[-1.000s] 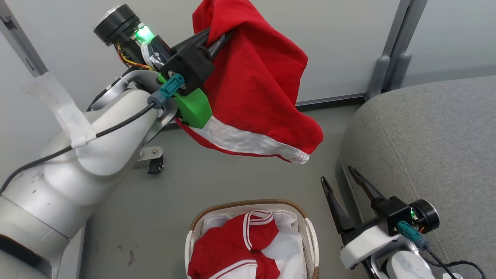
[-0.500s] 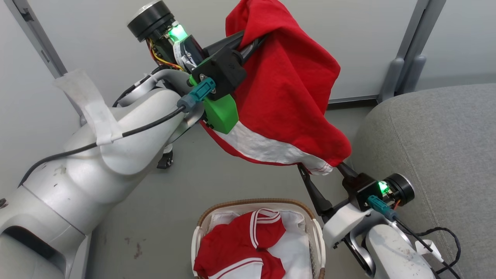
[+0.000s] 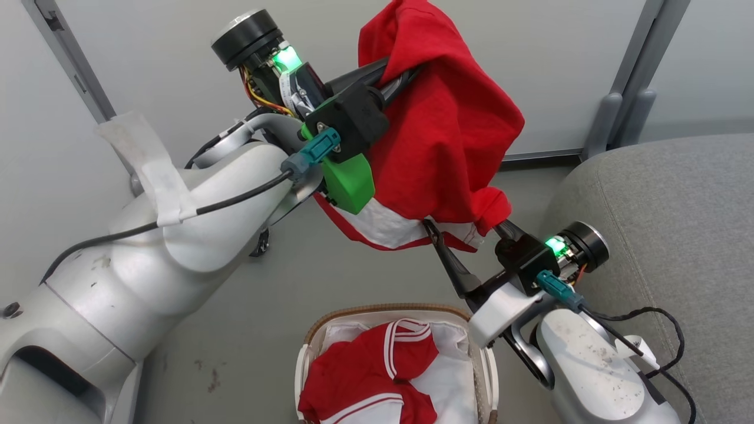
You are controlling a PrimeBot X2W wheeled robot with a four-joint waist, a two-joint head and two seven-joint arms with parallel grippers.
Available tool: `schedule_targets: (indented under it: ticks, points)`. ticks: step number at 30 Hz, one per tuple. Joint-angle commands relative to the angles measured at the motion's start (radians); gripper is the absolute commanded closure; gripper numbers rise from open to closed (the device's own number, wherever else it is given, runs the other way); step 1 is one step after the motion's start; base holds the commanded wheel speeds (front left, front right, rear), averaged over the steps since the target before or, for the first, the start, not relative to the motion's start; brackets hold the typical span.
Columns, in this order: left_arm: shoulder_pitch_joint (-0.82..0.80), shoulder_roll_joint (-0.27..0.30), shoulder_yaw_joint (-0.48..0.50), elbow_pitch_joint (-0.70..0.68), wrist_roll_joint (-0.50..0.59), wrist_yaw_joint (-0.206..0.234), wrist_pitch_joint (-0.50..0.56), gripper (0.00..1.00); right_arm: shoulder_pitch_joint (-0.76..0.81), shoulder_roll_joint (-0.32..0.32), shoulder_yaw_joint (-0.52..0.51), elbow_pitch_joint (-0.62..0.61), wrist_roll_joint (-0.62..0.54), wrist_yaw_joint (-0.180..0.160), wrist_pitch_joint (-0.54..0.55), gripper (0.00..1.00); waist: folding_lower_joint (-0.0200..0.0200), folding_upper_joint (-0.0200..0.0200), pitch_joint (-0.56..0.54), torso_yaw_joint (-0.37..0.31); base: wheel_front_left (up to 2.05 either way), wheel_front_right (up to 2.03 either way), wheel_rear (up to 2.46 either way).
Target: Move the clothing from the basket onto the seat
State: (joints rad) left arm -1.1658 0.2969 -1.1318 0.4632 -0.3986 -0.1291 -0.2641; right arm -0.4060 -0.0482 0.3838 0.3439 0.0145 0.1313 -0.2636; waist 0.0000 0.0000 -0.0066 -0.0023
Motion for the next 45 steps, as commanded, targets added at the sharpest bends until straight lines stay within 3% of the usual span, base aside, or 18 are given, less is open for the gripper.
schedule_targets:
  ticks: [1,11,12,14,15,16,33,34,35,36,38,39,45]
  points:
    - [0.017,-0.006,-0.001,-0.002,-0.008,-0.003,-0.001,1.0,-0.016,-0.005,-0.004,0.007,-0.001,-0.001,-0.002,0.0,0.0,0.0,-0.003,0.003,0.0,0.0,0.0]
    - [0.034,-0.021,-0.009,-0.032,-0.023,-0.003,-0.001,1.0,-0.064,-0.004,-0.002,0.017,0.042,-0.001,-0.002,0.0,0.0,0.0,-0.01,0.024,0.0,0.0,0.0]
    - [0.037,-0.021,-0.009,-0.031,-0.026,-0.003,-0.001,1.0,-0.067,-0.004,-0.005,0.015,0.046,-0.001,-0.002,0.51,0.0,0.0,-0.01,0.025,0.0,0.0,0.0]
    - [0.046,-0.02,-0.009,-0.024,-0.035,-0.003,-0.001,1.0,-0.073,-0.004,-0.013,0.008,0.05,-0.001,-0.002,0.76,0.0,0.0,-0.011,0.026,0.0,0.0,0.0]
    - [0.053,-0.019,-0.01,-0.021,-0.039,-0.003,-0.001,1.0,-0.071,-0.004,-0.017,0.003,0.051,-0.001,-0.002,0.95,0.0,0.0,-0.011,0.026,0.0,0.0,0.0]
    - [0.057,-0.017,-0.011,-0.018,-0.042,-0.003,-0.001,1.0,-0.07,-0.004,-0.022,-0.001,0.048,-0.001,-0.002,1.0,0.0,0.0,-0.011,0.026,0.0,0.0,0.0]
    - [0.153,-0.001,0.061,0.044,-0.086,0.001,-0.001,1.0,-0.032,-0.004,-0.066,-0.042,0.035,-0.001,-0.002,1.0,0.0,0.0,0.0,0.005,0.0,0.0,0.0]
    - [0.162,-0.003,0.072,0.042,-0.091,0.004,-0.001,0.87,-0.033,-0.004,-0.068,-0.044,0.035,-0.001,-0.002,1.0,0.0,0.0,0.002,0.004,0.0,0.0,0.0]
    - [0.175,-0.005,0.084,0.038,-0.097,0.003,-0.001,0.6,-0.033,-0.004,-0.073,-0.046,0.036,-0.001,-0.002,1.0,0.0,0.0,0.003,0.004,0.0,0.0,0.0]
    - [0.189,-0.005,0.093,0.034,-0.104,0.003,-0.001,0.52,-0.032,-0.004,-0.077,-0.049,0.038,-0.001,-0.002,1.0,0.0,0.0,0.005,0.003,0.0,0.0,0.0]
    - [0.212,-0.005,0.114,0.027,-0.111,0.003,-0.001,0.1,-0.029,-0.004,-0.084,-0.055,0.039,-0.001,-0.002,1.0,0.0,0.0,0.008,0.002,0.0,0.0,0.0]
    - [0.227,-0.005,0.128,0.021,-0.112,0.005,-0.001,0.0,-0.028,-0.004,-0.09,-0.058,0.038,-0.001,-0.002,1.0,0.0,0.0,0.01,0.002,0.0,0.0,0.0]
    - [0.349,-0.017,0.219,0.001,-0.117,0.022,-0.001,0.0,-0.017,-0.004,-0.122,-0.078,0.03,-0.001,-0.002,1.0,0.0,0.0,0.021,0.001,0.0,0.0,0.0]
